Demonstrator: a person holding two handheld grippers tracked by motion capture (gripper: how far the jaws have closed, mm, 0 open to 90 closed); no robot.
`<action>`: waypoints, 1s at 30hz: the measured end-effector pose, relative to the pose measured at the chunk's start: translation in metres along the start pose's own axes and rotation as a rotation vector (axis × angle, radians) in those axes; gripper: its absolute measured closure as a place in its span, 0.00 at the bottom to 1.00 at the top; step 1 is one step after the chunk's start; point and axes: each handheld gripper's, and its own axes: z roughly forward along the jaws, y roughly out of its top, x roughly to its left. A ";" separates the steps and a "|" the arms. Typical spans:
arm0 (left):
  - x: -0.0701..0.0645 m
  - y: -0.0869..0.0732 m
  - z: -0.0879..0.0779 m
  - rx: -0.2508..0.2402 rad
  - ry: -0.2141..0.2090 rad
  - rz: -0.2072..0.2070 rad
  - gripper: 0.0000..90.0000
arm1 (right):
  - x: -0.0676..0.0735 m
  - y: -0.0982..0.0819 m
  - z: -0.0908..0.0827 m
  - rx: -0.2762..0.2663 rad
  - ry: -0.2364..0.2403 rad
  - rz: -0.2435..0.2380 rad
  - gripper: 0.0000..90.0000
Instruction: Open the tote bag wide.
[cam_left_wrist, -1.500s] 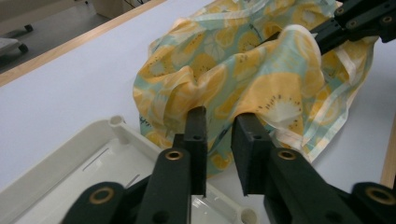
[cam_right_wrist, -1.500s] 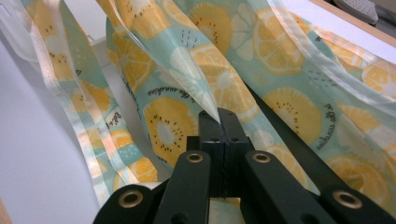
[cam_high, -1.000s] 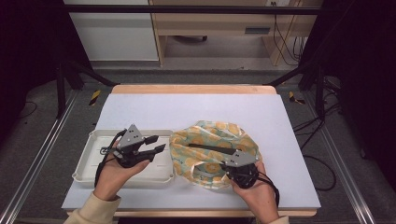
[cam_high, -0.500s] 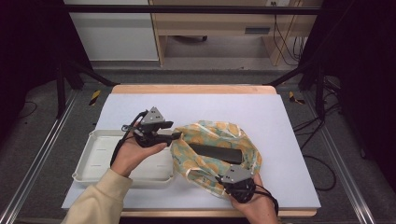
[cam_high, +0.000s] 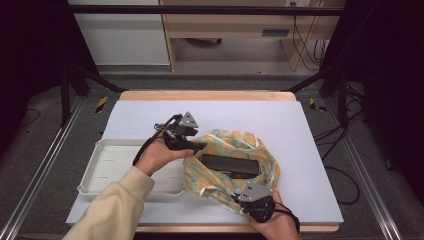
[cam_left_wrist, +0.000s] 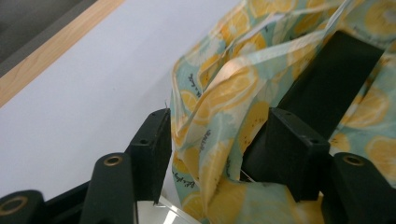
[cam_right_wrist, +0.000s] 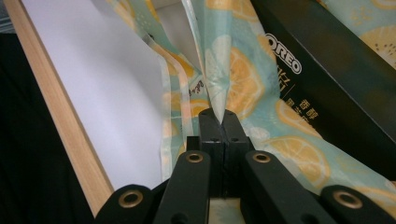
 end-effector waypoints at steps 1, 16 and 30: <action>-0.001 0.000 0.003 0.010 0.007 0.008 0.54 | 0.001 -0.001 -0.001 0.002 0.003 0.001 1.00; 0.007 -0.009 0.011 -0.014 0.106 -0.063 0.98 | 0.012 -0.013 -0.005 0.057 0.077 -0.026 1.00; -0.011 -0.016 -0.009 -0.057 0.038 -0.035 0.98 | -0.011 0.010 -0.037 -0.057 -0.023 0.054 0.47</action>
